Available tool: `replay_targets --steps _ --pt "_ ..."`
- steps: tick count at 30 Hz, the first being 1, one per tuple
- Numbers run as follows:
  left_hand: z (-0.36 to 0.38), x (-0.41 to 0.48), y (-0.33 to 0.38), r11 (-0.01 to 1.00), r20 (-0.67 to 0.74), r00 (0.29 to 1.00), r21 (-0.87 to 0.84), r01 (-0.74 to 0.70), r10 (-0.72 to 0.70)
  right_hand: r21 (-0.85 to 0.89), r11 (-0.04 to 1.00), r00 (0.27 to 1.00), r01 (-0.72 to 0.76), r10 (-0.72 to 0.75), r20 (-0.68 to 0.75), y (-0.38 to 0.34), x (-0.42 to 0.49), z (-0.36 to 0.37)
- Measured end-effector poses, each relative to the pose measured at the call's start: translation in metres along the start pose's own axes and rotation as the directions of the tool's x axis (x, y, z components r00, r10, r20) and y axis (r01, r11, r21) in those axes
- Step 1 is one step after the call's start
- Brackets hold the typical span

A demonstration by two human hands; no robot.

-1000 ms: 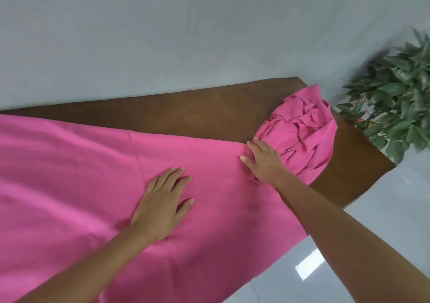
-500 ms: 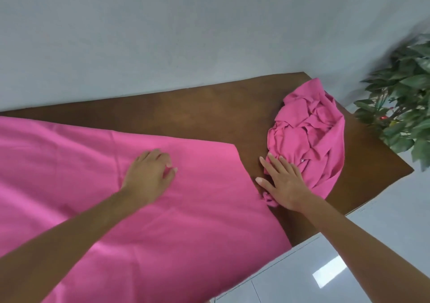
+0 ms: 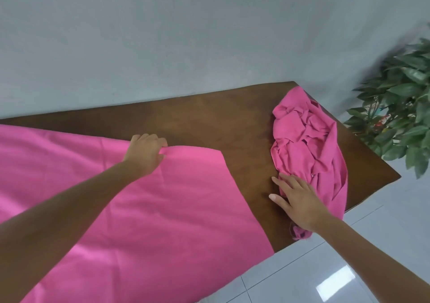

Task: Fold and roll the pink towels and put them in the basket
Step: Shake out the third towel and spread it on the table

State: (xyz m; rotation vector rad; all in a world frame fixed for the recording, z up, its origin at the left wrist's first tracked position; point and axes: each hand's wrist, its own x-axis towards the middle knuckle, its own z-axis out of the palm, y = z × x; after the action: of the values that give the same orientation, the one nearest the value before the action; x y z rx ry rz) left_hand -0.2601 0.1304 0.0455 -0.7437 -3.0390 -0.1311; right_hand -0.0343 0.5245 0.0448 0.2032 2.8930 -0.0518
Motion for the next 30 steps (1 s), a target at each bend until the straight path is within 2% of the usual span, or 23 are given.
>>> replay_targets --steps 3,5,7,10,12,14,17,21,24,27,30 --pt "-0.001 -0.010 -0.005 0.997 -0.135 0.989 -0.039 -0.062 0.057 0.031 0.999 0.992 0.015 -0.012 -0.124 -0.013 0.006 -0.003" --pt "-0.006 -0.022 -0.008 0.987 -0.256 0.957 -0.049 -0.150 0.133 0.087 0.995 0.979 0.053 -0.034 -0.201 -0.028 0.014 -0.006" --pt "-0.014 -0.041 -0.009 0.962 -0.366 0.898 -0.032 -0.272 0.242 0.194 0.976 0.965 0.100 -0.048 -0.258 -0.047 0.025 -0.011" --pt "-0.020 -0.077 -0.009 0.916 -0.405 0.836 0.007 -0.402 0.370 0.424 0.890 0.949 0.169 -0.031 -0.314 -0.086 0.043 -0.026" --pt "-0.015 -0.101 -0.015 0.898 -0.391 0.826 0.000 -0.440 0.405 0.556 0.812 0.958 0.178 -0.015 -0.285 -0.115 0.053 -0.040" --pt "-0.004 -0.121 -0.025 0.888 -0.366 0.830 -0.023 -0.459 0.420 0.629 0.763 0.983 0.146 -0.042 -0.178 -0.141 0.059 -0.050" --pt "0.013 -0.144 -0.036 0.869 -0.308 0.838 -0.064 -0.491 0.451 0.595 0.794 0.991 0.123 -0.130 -0.031 -0.171 0.065 -0.049" --pt "0.020 -0.155 -0.039 0.863 -0.269 0.858 -0.143 -0.484 0.437 0.526 0.845 0.987 0.092 -0.148 0.066 -0.193 0.067 -0.044" --pt "0.011 -0.148 -0.042 0.864 -0.268 0.875 -0.202 -0.461 0.404 0.586 0.809 0.988 0.039 -0.120 0.099 -0.201 0.068 -0.040" --pt "0.004 -0.129 -0.051 0.903 -0.325 0.894 -0.198 -0.382 0.307 0.694 0.718 0.991 -0.045 -0.056 0.122 -0.207 0.070 -0.039" --pt "0.000 -0.102 -0.067 0.968 -0.291 0.946 -0.158 -0.195 0.143 0.828 0.549 0.992 -0.117 0.022 0.125 -0.215 0.067 -0.040"
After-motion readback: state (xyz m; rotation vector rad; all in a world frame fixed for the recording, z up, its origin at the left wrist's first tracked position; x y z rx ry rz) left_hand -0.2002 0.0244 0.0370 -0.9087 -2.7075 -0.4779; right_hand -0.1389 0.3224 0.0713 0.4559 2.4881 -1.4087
